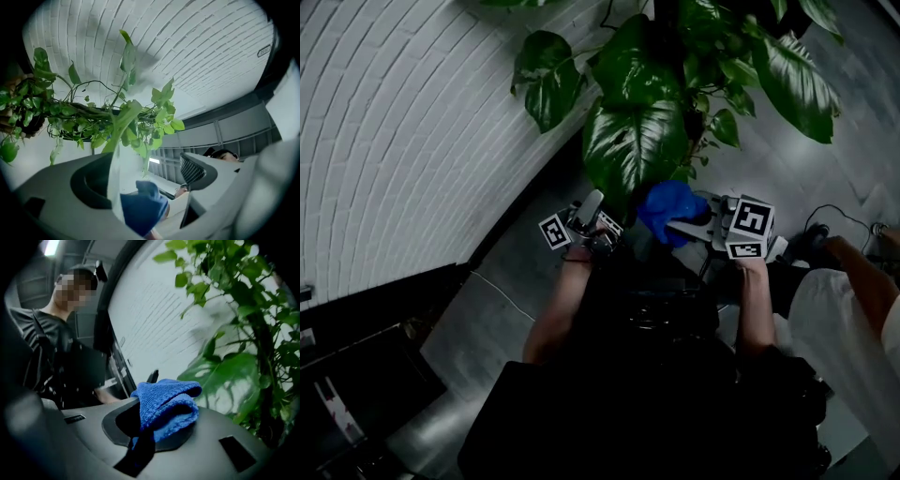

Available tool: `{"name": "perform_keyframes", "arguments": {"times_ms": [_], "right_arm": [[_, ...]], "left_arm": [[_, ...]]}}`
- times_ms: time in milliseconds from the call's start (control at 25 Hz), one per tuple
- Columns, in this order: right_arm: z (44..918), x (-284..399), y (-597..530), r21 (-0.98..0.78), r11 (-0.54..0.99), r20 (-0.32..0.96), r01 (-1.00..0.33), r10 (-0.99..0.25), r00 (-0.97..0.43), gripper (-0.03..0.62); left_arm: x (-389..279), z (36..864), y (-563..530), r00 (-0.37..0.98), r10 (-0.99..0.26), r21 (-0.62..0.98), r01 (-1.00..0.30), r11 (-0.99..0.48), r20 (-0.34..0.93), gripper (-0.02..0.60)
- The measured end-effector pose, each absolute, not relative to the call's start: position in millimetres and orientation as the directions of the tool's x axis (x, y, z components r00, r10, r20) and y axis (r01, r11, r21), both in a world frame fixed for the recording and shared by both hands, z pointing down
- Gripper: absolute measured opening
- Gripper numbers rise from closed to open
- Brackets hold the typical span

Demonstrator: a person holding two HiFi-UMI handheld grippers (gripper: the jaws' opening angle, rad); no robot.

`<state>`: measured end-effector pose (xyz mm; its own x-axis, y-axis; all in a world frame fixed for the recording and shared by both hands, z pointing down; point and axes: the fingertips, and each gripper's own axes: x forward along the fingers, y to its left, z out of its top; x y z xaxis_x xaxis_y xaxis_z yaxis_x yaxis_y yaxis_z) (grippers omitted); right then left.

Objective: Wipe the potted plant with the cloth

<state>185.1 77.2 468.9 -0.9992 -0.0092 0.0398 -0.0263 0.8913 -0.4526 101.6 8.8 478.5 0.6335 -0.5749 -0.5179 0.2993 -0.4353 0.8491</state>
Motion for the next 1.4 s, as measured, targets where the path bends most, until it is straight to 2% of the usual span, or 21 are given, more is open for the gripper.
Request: {"name": "perform_keyframes", "arguments": {"times_ms": [80,160,280,360,600,1000,1080,1240,1400], "right_arm": [[444.0,207.1,33.6,-0.441,0.886,-0.019,-0.143,-0.168,-0.986,0.06],[435.7,219.5,-7.6,-0.425,0.861,0.001,-0.28,-0.309,-0.951,0.06],[438.2,213.4,-43.1,-0.409,0.833,0.056,-0.372,-0.384,-0.922,0.06],[446.0,189.7,-42.3,-0.392,0.854,0.094,-0.343,-0.333,-0.938,0.06],[495.7,121.9,28.3,-0.314,0.937,0.296,-0.155,-0.058,-0.953,0.06],[542.1,115.0,134.7,-0.365,0.928,0.36,0.071,0.211,-0.909,0.06],[549.0,115.8,146.0,-0.395,0.915,0.34,0.078,0.224,-0.913,0.06],[519.6,125.4,148.9,-0.463,0.883,0.186,0.071,0.175,-0.967,0.06],[475.4,126.8,157.5,-0.419,0.897,0.075,0.138,0.186,-0.98,0.06]], "left_arm": [[102.0,478.5,9.4,0.634,-0.576,0.85,0.299,-0.433,-0.516,0.433],[103.7,477.5,10.1,0.635,-0.577,0.852,0.298,-0.431,-0.514,0.433],[109.1,474.9,10.4,0.64,-0.571,0.851,0.297,-0.433,-0.514,0.433],[112.2,471.7,10.1,0.642,-0.566,0.849,0.298,-0.437,-0.517,0.433],[113.5,468.3,9.6,0.635,-0.582,0.855,0.288,-0.432,-0.508,0.433],[91.9,480.0,12.7,0.615,-0.657,0.893,0.203,-0.403,-0.436,0.433],[79.1,484.7,14.8,0.607,-0.677,0.902,0.181,-0.393,-0.417,0.433],[48.3,488.2,28.7,0.574,-0.714,0.912,0.174,-0.373,-0.401,0.433],[22.2,489.1,39.8,0.539,-0.732,0.907,0.193,-0.375,-0.417,0.433]]}}
